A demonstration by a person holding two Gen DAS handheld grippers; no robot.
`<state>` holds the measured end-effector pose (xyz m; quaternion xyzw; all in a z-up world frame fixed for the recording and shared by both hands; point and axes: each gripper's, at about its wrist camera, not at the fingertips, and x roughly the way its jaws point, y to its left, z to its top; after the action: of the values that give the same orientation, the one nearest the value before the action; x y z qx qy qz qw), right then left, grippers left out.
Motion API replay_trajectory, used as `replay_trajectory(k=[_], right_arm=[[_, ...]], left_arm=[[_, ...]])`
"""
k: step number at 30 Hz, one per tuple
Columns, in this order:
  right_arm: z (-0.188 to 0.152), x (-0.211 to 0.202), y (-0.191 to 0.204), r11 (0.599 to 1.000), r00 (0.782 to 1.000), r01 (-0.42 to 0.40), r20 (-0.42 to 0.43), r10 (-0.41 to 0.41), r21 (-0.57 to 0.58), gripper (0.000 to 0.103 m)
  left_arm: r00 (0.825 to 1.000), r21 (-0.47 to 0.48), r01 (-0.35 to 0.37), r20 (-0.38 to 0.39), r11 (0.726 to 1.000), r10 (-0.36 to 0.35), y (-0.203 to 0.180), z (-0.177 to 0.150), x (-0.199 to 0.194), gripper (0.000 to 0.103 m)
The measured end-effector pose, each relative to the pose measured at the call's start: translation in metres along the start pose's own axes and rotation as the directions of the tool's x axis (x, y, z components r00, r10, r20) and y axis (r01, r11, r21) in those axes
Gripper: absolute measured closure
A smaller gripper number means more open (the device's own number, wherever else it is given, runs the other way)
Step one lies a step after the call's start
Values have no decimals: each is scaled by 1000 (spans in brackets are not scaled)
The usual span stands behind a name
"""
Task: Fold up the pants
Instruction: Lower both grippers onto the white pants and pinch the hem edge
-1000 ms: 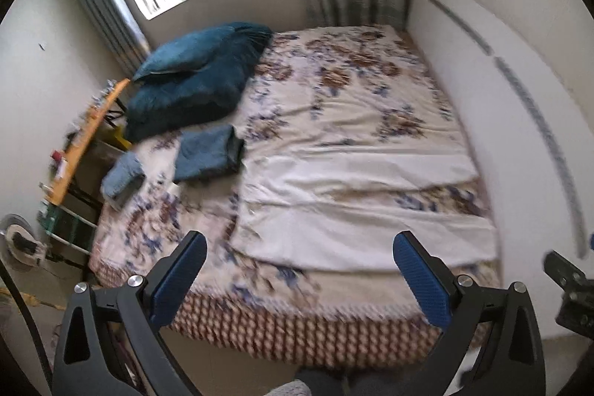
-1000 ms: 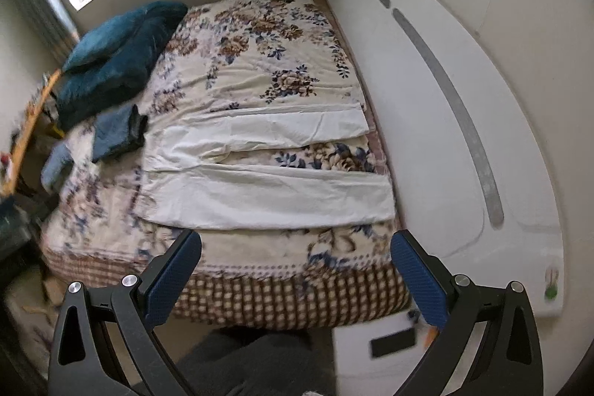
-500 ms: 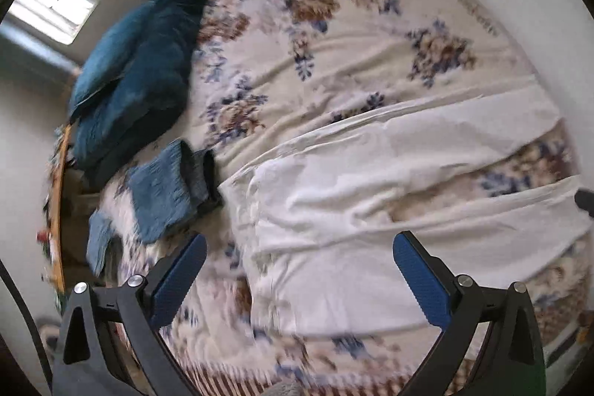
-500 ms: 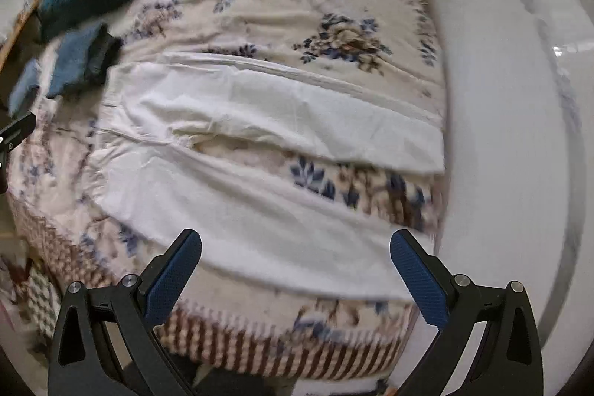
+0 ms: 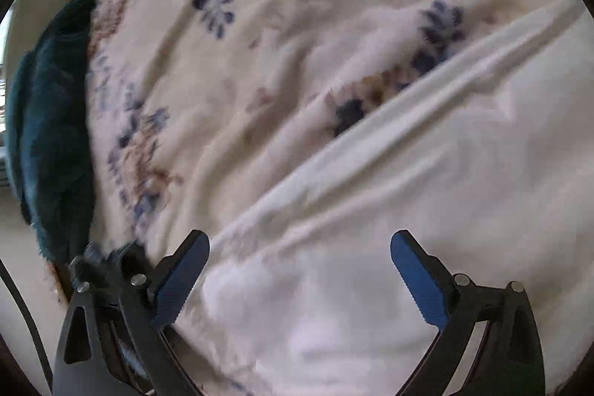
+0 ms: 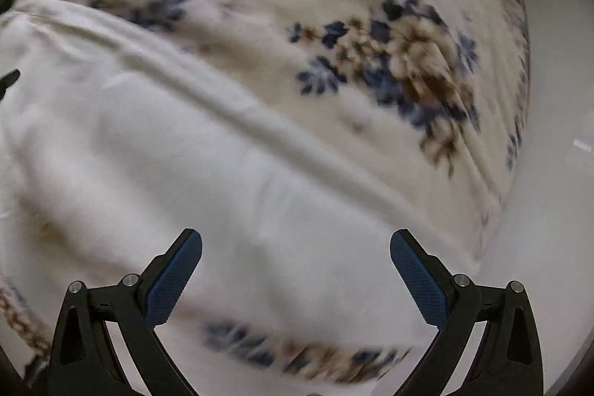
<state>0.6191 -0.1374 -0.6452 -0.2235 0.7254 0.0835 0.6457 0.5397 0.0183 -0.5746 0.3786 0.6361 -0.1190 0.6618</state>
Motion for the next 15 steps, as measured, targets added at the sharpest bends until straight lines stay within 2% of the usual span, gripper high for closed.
replay_trajectory(k=[2,4,6,7,9,10,11,12,13,14,15], right_arm=[[13,16,-6,999,999,-43,4,43,-22,0],[21,33,-10,993,994,-104,-26,103,-47,1],[26,51,-9,985,987,-149,-68,143,-85,1],[27,58,-8,981,984,-165,-89,157,-97,2],[28,68,-5,976,980,-182,-98,171,-116,7],[29,68,-5,974,979,-195,-91,184,-118,18],[29,67,-5,971,976,-210,-83,201,-116,35],[27,61,-5,968,975,-221,-58,215,-116,44],[26,55,-6,970,976,-216,-25,215,-111,66],[24,48,-10,972,977,-214,4,215,-95,84],[21,39,-15,973,974,-221,41,224,-66,87]], left_arm=[[999,44,46,-19,998,-45,-1,11,16,3],[989,87,131,-75,988,-125,-3,17,35,3],[978,83,190,-97,978,-182,-1,21,44,3],[973,75,217,-102,973,-209,1,23,46,6],[960,75,269,-104,960,-261,1,23,44,22],[957,88,285,-89,955,-277,1,21,39,37],[958,95,285,-69,954,-279,1,19,32,55],[962,78,271,-47,959,-268,5,15,25,63],[966,63,257,-37,964,-255,9,12,21,78],[972,62,237,-10,970,-237,11,7,14,85],[974,52,225,7,973,-226,15,1,8,88]])
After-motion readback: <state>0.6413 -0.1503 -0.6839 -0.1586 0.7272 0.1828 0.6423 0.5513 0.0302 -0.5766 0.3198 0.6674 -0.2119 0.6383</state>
